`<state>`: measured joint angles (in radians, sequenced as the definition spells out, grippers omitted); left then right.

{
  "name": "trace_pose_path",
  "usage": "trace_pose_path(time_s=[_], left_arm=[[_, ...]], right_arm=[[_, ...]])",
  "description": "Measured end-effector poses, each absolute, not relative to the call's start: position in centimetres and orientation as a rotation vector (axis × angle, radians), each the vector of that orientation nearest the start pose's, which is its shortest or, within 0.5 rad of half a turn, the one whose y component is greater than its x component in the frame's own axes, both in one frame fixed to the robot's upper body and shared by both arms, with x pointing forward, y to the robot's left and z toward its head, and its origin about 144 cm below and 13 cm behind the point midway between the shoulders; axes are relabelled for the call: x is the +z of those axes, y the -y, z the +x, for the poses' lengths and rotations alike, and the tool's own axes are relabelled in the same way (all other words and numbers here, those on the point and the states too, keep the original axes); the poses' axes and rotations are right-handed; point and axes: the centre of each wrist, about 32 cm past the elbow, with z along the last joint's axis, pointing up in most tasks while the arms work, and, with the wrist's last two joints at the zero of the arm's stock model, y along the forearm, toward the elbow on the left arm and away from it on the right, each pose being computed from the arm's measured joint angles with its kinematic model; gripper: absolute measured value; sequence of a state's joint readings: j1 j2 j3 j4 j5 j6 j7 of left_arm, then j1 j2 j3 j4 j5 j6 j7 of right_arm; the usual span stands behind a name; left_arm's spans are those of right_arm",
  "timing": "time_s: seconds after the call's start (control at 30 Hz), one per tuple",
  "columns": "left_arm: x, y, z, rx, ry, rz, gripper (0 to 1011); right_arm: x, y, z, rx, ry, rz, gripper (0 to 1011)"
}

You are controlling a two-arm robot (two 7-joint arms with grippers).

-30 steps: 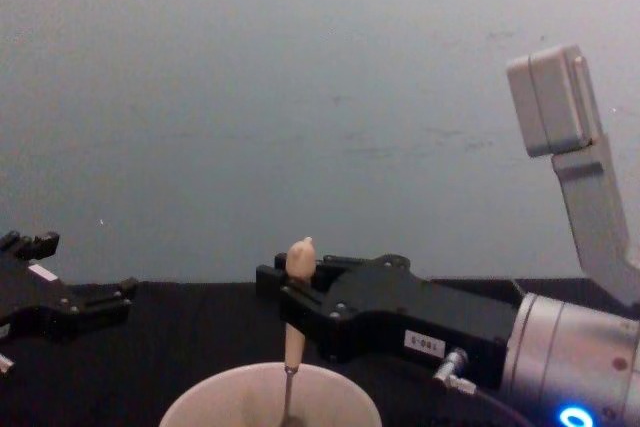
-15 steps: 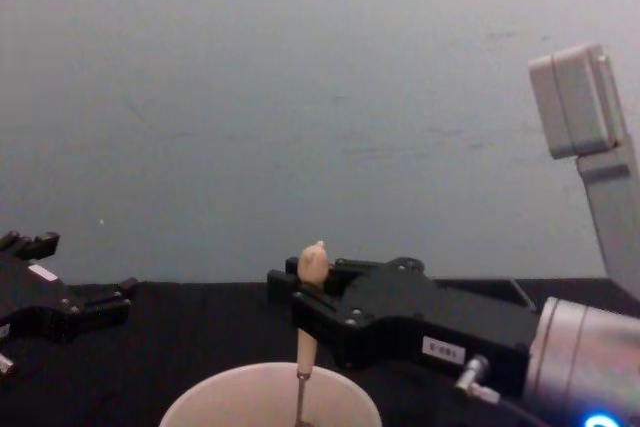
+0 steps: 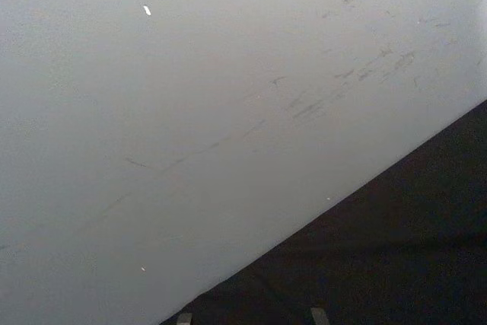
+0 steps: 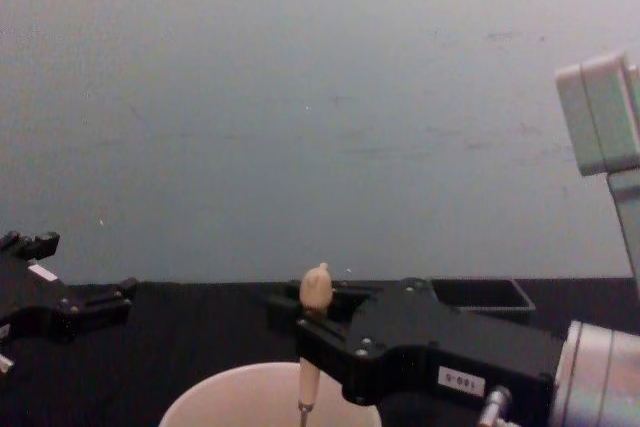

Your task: Pick up the stirring spoon with one hand, stir inside the cup, then place it back in its original position.

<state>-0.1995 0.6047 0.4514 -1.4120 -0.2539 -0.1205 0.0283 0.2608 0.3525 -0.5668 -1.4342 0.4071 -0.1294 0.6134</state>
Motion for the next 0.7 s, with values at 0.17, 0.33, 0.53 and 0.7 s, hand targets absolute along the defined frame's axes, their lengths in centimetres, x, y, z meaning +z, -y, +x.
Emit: trace_pose_path(time_s=[0.17,0.33,0.53,0.7], left_arm=[[114.0,-31.0,48.9,1.248,0.285,0.304,1001],[114.0,-31.0,48.9,1.248,0.285,0.304,1001],[114.0,-31.0,48.9,1.248,0.285,0.304,1002],[114.0,-31.0,48.9,1.248,0.285,0.304,1001]], right_arm=[[114.6,17.9,49.0,-0.459,0.05,0.018,168],[114.7,17.6,48.9,-0.442,0.049,0.024,168],[114.7,16.7,49.1,-0.423,0.049,0.027,168],[114.7,16.0,49.7,-0.42,0.05,0.026,168]])
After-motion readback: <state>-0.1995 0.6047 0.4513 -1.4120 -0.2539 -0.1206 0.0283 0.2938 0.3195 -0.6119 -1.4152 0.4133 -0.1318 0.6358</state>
